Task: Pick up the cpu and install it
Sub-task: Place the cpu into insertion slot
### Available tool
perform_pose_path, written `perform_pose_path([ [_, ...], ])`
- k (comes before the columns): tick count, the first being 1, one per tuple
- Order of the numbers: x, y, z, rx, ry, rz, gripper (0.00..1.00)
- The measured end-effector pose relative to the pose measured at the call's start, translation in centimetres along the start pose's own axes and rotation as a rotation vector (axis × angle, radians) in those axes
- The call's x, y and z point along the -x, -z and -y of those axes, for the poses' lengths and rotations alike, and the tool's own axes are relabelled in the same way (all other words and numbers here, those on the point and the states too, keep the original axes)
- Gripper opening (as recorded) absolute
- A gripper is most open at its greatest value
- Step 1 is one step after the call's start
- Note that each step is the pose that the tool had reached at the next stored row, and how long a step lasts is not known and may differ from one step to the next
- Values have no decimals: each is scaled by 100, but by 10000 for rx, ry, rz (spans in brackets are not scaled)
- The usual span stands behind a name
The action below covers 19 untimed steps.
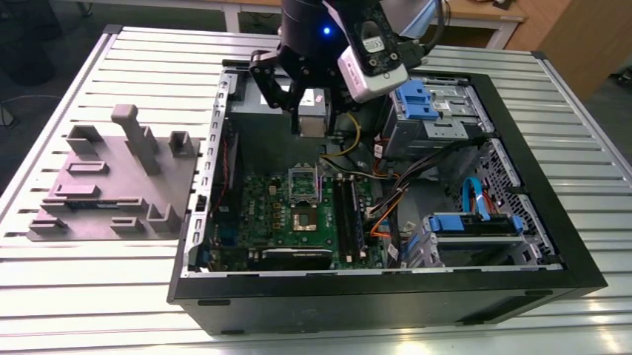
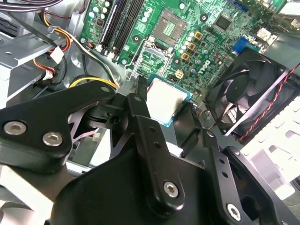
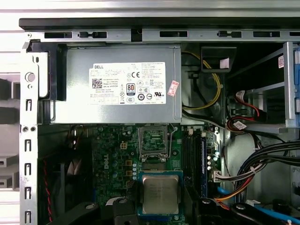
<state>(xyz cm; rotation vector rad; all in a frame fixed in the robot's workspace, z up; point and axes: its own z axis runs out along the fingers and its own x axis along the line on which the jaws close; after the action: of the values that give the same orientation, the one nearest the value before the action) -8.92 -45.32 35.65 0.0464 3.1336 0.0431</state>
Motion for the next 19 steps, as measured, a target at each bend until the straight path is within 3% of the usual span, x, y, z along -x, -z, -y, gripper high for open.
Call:
perform_pose_path([
  [19, -1, -112, 3, 0, 18, -1, 47],
])
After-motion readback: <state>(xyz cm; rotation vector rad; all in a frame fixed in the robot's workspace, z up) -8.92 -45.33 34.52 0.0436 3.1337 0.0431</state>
